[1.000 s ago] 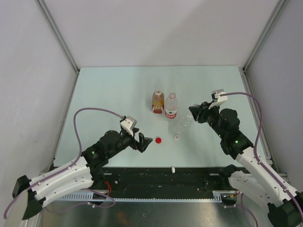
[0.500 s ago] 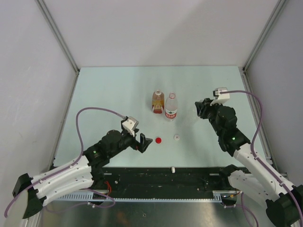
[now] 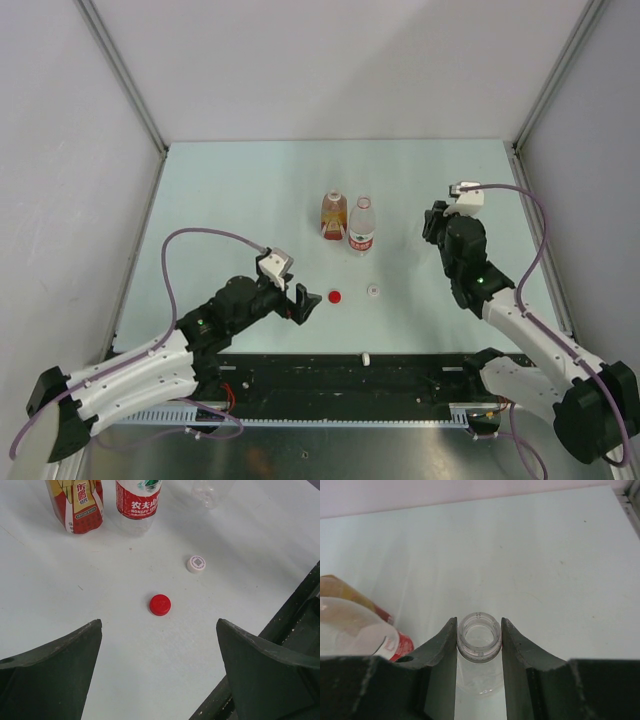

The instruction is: Unscrew the bottle caps

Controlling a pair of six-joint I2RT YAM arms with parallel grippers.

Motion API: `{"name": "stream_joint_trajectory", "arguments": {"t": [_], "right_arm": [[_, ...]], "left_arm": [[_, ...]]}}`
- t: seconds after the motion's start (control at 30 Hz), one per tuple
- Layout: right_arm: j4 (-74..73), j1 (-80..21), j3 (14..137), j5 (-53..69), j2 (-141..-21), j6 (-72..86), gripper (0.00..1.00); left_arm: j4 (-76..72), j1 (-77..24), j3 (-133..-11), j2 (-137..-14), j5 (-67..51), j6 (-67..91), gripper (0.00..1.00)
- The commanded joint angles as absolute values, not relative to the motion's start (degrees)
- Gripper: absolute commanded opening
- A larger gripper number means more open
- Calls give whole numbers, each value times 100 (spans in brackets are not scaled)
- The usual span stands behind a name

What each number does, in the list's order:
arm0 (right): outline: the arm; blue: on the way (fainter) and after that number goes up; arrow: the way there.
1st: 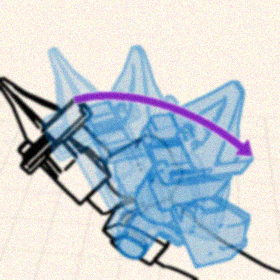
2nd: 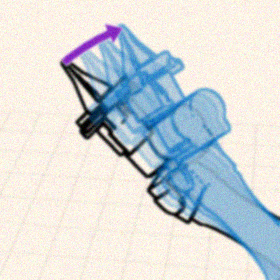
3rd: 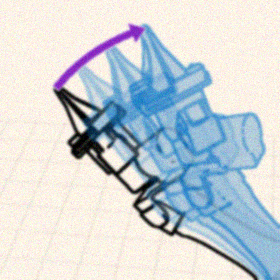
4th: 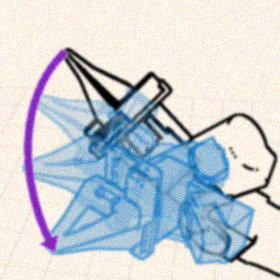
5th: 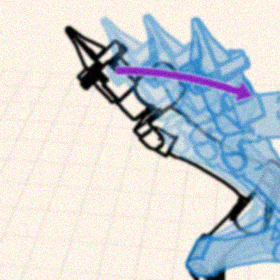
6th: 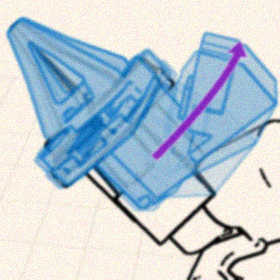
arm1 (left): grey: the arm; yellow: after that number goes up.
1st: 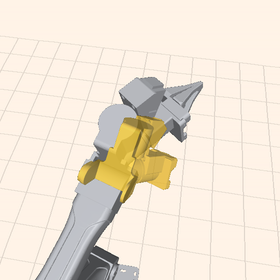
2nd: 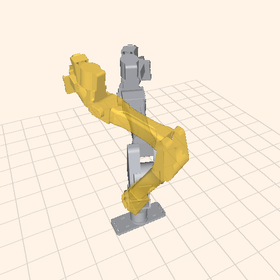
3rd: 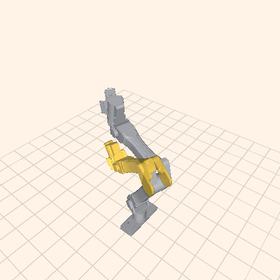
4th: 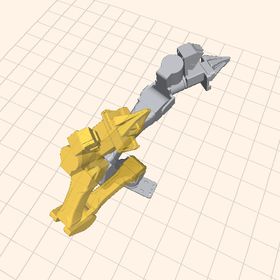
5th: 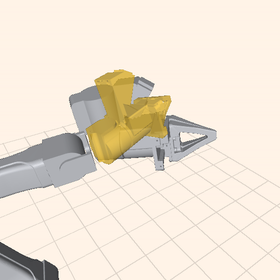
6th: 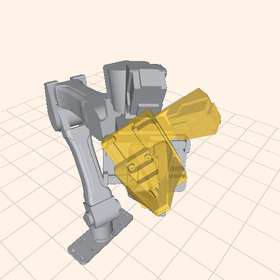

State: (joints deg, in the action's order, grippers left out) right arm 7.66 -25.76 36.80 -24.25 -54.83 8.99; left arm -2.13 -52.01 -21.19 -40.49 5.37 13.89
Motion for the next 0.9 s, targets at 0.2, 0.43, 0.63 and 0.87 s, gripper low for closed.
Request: {"name": "stream_joint_trajectory", "arguments": {"t": [0.2, 0.43, 0.63, 0.87], "right_arm": [[983, -2540, 3946, -3078, -5799, 1119, 26], [769, -2540, 3946, -3137, -5614, 1313, 70], [721, -2540, 3942, -2921, -5285, 1432, 89], [726, -2540, 3946, -2596, -4947, 1447, 99]], "left_arm": [[-367, -5214, -1978, -3823, 474, 1344, 100], [-376, -5219, -1946, -3865, 459, 1425, 99], [-386, -5215, -1934, -3954, 414, 1500, 100], [-395, -5217, -1937, -4028, 411, 1524, 99]]}}
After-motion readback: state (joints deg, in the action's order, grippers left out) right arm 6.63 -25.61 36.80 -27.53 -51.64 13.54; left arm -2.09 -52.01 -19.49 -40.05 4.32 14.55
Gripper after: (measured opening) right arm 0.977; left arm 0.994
